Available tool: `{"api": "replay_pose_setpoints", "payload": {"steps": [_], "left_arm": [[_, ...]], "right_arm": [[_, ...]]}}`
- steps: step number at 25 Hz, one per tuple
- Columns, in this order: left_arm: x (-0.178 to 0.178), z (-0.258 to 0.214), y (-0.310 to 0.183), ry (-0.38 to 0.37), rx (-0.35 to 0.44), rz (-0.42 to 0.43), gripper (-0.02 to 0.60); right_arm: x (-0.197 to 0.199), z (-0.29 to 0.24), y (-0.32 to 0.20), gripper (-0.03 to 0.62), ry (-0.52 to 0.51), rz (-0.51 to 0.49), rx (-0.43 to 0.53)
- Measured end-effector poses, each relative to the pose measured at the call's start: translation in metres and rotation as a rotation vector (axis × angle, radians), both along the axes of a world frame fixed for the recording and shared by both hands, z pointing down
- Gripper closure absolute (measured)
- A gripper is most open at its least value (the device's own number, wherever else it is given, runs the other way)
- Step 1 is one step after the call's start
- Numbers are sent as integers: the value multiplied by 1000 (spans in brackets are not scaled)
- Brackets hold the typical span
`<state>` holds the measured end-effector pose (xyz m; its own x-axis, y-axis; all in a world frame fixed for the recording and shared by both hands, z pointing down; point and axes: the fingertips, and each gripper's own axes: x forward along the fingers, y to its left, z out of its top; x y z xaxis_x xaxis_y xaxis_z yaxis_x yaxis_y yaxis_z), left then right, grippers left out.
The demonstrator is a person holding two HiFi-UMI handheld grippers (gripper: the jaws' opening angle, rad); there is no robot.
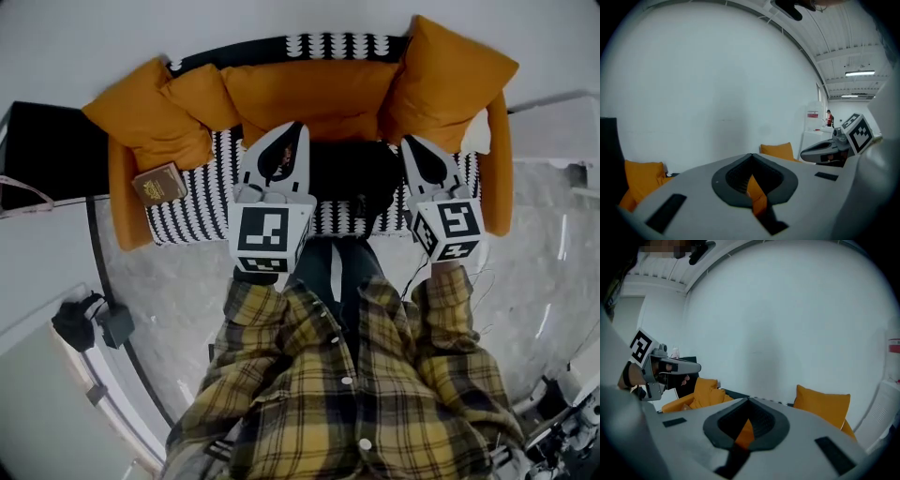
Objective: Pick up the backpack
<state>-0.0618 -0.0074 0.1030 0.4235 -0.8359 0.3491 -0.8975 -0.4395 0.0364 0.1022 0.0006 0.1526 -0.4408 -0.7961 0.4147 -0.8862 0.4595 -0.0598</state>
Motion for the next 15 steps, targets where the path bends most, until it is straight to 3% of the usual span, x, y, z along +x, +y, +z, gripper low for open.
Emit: {"api": "replay_pose_setpoints", "payload": {"steps": [15], "left_arm": [[8, 159, 21, -101, -286, 47, 563]], "right_arm": [[29, 130, 8, 579, 25, -21, -194]]}}
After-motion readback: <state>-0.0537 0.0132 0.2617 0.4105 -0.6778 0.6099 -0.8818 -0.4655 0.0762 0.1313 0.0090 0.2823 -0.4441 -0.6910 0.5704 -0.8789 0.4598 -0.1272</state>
